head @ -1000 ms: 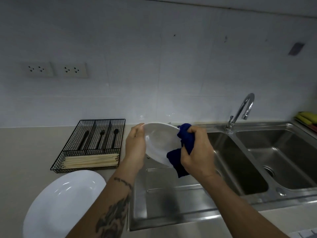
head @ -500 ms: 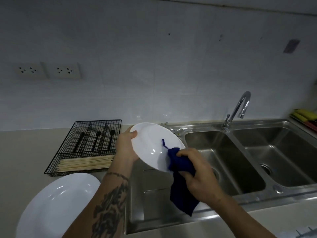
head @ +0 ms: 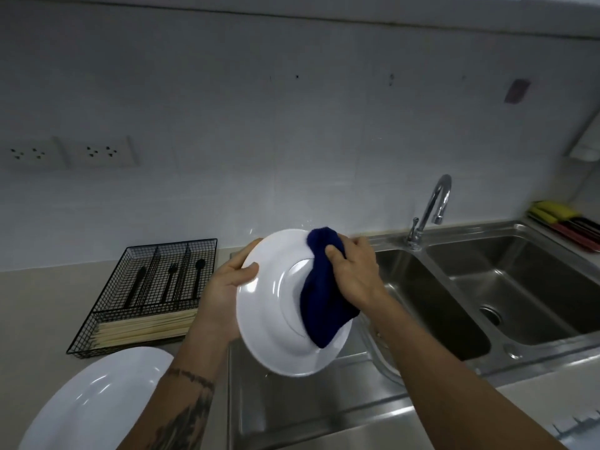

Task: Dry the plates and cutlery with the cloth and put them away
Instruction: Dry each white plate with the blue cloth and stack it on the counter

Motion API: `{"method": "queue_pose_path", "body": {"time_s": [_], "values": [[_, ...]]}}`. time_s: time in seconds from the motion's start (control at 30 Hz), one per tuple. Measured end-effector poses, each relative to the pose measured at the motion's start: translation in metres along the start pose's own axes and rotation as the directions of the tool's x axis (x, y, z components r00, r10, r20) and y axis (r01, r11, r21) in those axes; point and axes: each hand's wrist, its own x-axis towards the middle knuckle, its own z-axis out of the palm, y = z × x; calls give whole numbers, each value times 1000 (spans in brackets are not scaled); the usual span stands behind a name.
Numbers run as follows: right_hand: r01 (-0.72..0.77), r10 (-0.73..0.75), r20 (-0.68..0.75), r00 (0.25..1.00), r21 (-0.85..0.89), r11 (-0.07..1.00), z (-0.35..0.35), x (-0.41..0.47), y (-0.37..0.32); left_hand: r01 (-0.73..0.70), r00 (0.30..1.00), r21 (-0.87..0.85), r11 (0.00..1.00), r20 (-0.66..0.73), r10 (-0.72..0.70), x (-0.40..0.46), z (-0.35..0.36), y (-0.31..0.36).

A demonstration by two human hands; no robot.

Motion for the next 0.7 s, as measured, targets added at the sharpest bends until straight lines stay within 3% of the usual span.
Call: {"method": "queue_pose_path", "body": {"time_s": [0.07, 0.17, 0.3, 0.43, 0.53, 0.63, 0.7], "values": [[40, -37, -30, 999, 113, 993, 6, -5, -3, 14, 1000, 35, 999, -14, -14, 0, 2, 0], [230, -209, -115, 971, 219, 948, 6, -16, -24, 27, 1000, 45, 999, 11, -27, 0, 10, 0], [424, -407, -166, 898, 80, 902, -2, -18, -36, 28, 995, -30, 999, 93, -25, 0, 12, -2], [238, -199, -259, 945, 129, 963, -6, -10, -11, 4, 999, -62, 998, 42, -2, -5, 7, -6], [67, -35, -229, 973, 136, 988, -8, -6, 8, 8, 1000, -18, 1000, -4, -8, -7, 2, -6], [24, -5, -184, 983, 102, 994, -6, -8, 3, -5, 1000, 18, 1000, -5, 5, -9, 8, -4], [70, -61, -108, 992, 79, 994, -7, -16, -9, -40, 999, 20, 999, -27, 40, -9, 13, -1]]}}
